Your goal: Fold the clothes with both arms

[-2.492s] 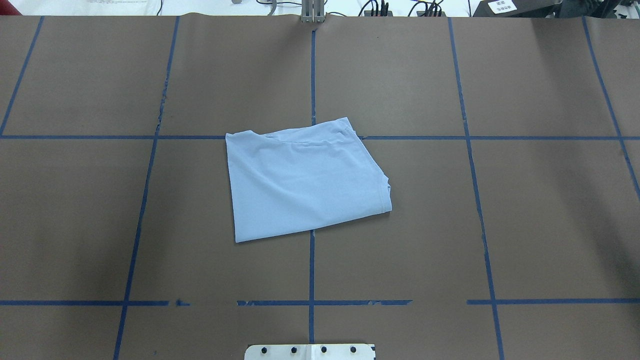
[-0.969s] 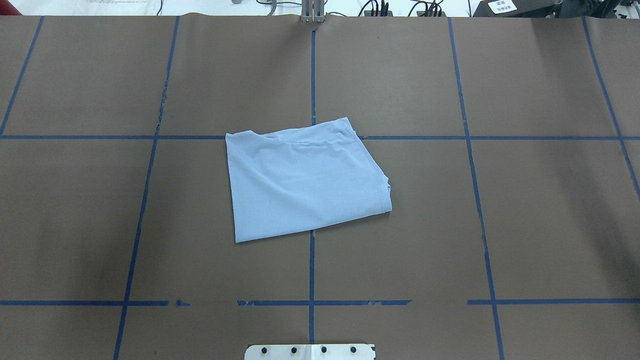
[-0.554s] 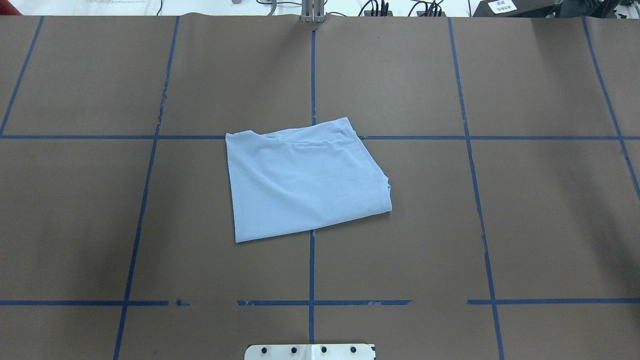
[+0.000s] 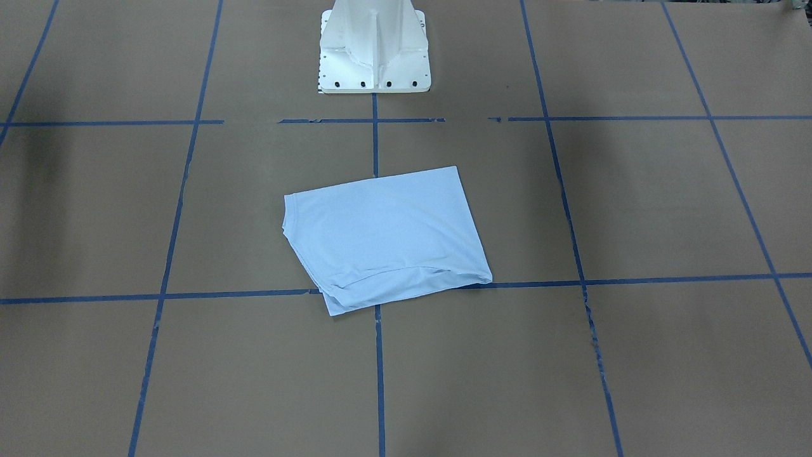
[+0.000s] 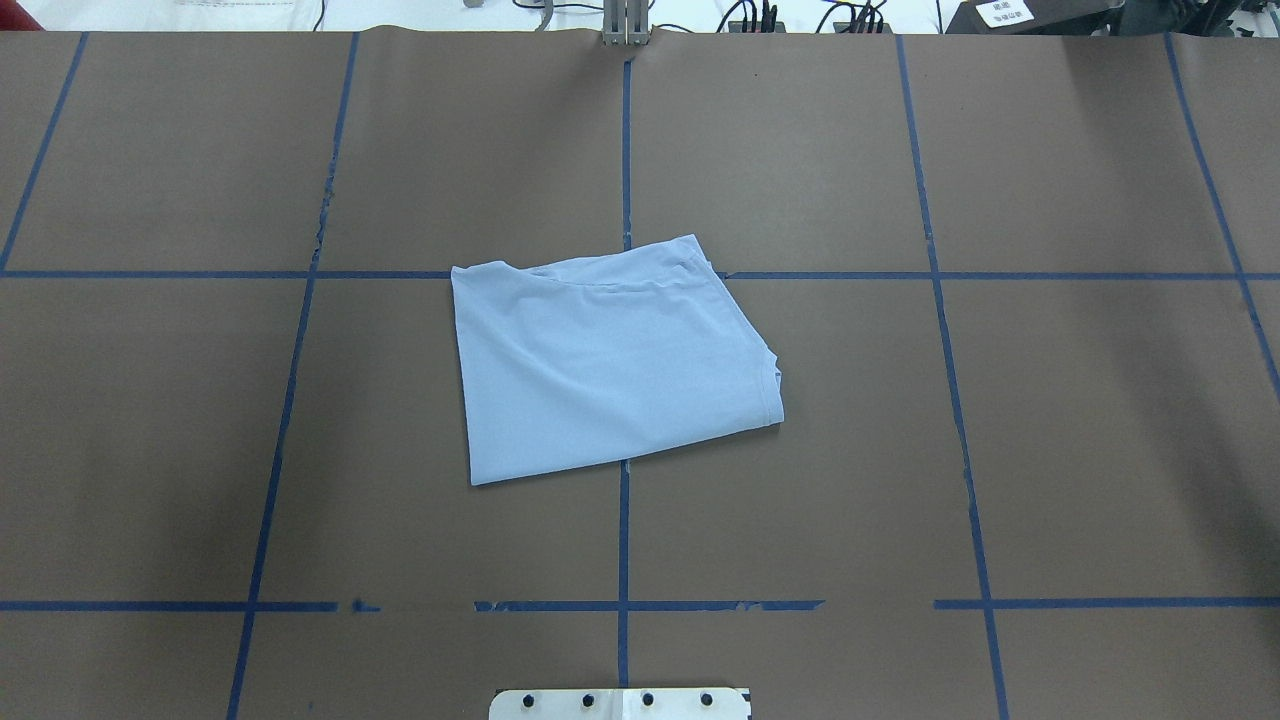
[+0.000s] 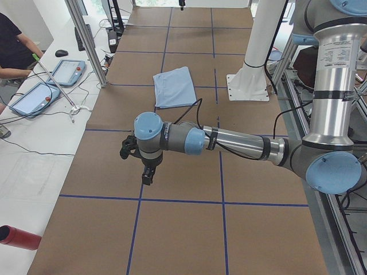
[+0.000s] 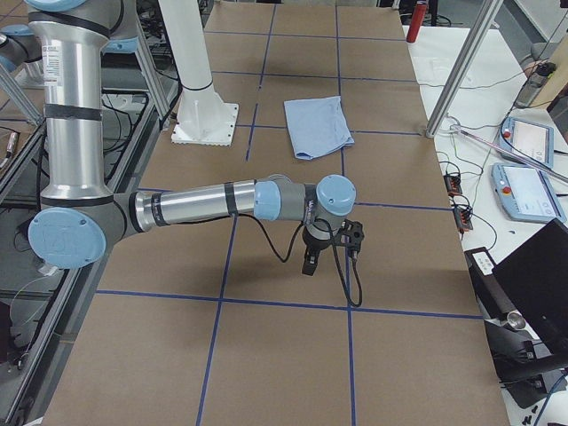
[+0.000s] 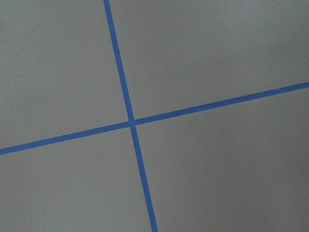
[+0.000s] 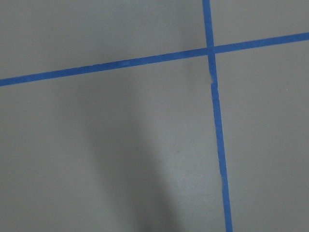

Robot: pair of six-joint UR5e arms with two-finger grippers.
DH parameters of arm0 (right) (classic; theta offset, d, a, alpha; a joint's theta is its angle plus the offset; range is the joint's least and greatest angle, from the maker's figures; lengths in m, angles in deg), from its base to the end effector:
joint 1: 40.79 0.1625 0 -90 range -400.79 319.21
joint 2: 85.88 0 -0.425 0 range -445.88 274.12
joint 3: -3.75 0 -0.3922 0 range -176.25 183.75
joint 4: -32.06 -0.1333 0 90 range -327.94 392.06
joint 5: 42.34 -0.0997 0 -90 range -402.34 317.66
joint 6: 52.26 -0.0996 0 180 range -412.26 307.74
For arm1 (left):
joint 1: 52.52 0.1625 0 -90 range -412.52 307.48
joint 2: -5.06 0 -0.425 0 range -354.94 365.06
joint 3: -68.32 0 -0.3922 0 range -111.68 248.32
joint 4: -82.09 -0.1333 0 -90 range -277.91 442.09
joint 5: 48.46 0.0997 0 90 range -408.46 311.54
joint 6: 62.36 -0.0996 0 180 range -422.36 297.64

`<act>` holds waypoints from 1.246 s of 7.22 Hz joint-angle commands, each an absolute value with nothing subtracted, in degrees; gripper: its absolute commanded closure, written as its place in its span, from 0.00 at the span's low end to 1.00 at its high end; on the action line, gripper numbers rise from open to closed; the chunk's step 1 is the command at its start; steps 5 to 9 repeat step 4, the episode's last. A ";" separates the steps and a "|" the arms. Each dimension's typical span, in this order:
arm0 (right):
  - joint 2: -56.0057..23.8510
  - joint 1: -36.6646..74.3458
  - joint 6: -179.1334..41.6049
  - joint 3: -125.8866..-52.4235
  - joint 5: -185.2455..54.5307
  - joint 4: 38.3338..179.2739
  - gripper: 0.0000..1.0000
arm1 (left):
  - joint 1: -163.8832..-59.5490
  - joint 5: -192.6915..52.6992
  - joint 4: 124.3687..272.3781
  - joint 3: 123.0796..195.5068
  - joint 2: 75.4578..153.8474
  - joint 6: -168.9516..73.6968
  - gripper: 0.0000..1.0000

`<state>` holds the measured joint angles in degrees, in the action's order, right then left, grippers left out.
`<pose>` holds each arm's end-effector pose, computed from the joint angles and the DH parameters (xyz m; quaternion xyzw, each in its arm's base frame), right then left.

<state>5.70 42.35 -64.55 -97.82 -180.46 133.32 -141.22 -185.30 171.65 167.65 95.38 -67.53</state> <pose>0.0023 -0.4764 0.5880 -0.0778 -0.4003 0.0478 0.9118 -0.0493 -0.4996 0.5730 0.0870 0.3935 0.0835 0.9114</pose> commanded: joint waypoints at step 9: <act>5.70 42.35 -64.57 -97.76 -180.50 133.31 0.00 | -141.29 -185.22 171.57 167.90 95.85 -67.46 0.00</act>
